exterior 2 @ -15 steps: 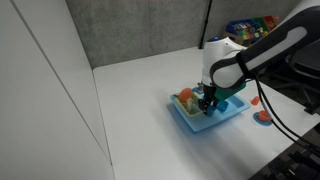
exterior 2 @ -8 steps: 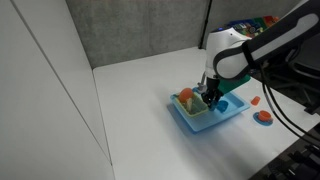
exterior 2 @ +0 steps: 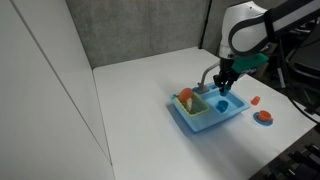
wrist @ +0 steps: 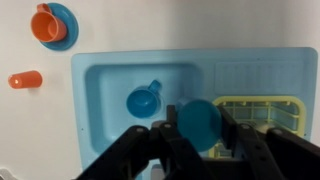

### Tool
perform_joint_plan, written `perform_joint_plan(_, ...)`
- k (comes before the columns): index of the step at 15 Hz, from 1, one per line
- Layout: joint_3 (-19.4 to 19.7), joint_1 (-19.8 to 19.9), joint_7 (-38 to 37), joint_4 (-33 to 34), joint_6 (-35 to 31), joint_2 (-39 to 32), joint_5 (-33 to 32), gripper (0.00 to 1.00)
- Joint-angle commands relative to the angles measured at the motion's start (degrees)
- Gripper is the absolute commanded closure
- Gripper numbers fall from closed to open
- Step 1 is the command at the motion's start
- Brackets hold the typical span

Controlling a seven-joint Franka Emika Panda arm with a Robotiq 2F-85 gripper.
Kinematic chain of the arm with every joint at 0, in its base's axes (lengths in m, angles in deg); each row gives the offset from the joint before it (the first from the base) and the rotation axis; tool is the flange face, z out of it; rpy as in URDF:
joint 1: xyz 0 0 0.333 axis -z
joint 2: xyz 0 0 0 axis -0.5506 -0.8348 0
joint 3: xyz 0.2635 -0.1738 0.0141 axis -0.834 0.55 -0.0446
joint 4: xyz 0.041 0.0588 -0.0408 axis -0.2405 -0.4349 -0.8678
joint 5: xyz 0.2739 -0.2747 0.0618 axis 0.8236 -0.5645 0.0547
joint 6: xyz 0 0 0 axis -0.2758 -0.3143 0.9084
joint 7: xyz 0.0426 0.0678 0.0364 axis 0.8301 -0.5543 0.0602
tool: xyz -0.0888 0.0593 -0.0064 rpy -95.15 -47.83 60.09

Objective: Pick up the blue cup on the counter top of the sink and move it to the right on top of the upside down laying orange cup on the worktop

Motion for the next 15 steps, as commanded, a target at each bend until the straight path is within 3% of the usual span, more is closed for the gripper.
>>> perform_joint_plan(1, 1.09, 2.44, -1.19, -0.86, 2.14, 1.98, -1.11, 0.83)
perform_joint_plan(15, 7.59, 12.15, -1.42, 2.63, 7.05, -0.01, -0.41, 0.83)
